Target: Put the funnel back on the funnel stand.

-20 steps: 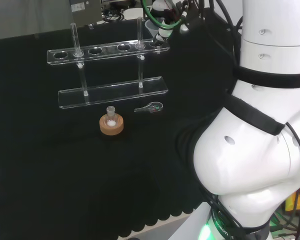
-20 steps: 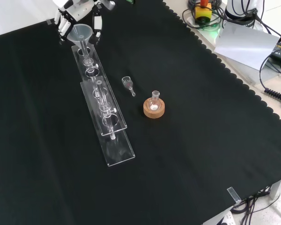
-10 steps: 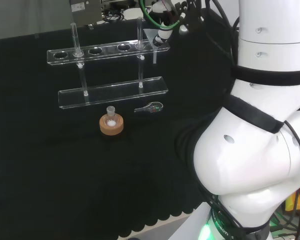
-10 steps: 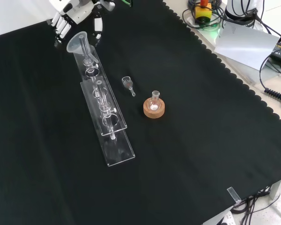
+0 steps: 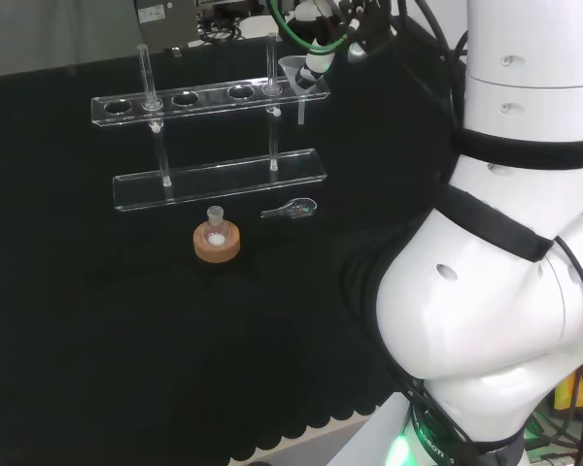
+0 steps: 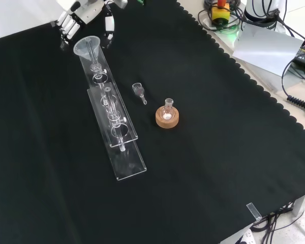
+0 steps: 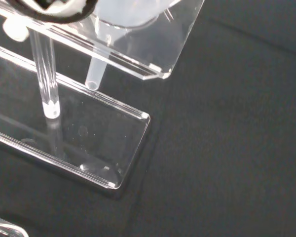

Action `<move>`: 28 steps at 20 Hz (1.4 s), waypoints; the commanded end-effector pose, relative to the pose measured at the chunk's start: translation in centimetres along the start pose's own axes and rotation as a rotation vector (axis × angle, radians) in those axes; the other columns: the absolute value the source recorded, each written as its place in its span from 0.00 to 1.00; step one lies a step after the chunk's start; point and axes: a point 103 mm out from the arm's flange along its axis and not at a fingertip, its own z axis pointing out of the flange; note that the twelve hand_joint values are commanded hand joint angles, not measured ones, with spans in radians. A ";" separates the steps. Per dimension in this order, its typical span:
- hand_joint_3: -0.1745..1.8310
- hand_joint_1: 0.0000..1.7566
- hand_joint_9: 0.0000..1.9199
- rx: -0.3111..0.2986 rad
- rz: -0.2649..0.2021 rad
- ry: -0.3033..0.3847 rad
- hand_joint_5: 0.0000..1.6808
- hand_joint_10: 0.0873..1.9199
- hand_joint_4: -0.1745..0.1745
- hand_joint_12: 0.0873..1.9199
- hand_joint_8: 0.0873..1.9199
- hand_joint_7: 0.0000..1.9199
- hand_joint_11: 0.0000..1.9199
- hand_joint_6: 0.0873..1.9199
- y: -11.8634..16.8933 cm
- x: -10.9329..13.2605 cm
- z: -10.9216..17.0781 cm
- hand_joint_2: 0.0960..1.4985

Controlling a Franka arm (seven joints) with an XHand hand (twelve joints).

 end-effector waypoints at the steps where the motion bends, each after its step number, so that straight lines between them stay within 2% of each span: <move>1: 0.34 0.42 0.16 -0.079 0.024 -0.003 0.10 0.32 0.32 0.69 0.32 0.01 0.11 0.00 -4.6 0.7 -3.3 0.41; 6: 0.34 0.42 0.15 -0.133 0.048 -0.003 0.10 0.33 0.32 0.70 0.32 0.00 0.09 0.00 -9.4 1.8 -5.5 0.41; 10: 0.34 0.41 0.15 -0.149 0.059 0.008 0.11 0.33 0.32 0.70 0.32 0.01 0.10 0.00 -12.2 3.1 -5.9 0.41; 14: 0.34 0.40 0.17 -0.197 0.055 0.036 0.12 0.34 0.32 0.70 0.33 0.04 0.11 0.00 -15.1 5.0 -5.8 0.43; 21: 0.33 0.37 0.21 -0.218 0.066 0.048 0.16 0.33 0.33 0.69 0.33 0.09 0.14 0.00 -18.6 8.1 -5.5 0.47; 23: 0.33 0.37 0.22 -0.205 0.066 0.059 0.17 0.32 0.33 0.69 0.33 0.10 0.14 0.00 -19.0 8.3 -5.4 0.47; 28: 0.33 0.37 0.22 -0.229 0.089 0.068 0.17 0.32 0.33 0.69 0.33 0.10 0.14 0.00 -21.3 8.7 -4.2 0.48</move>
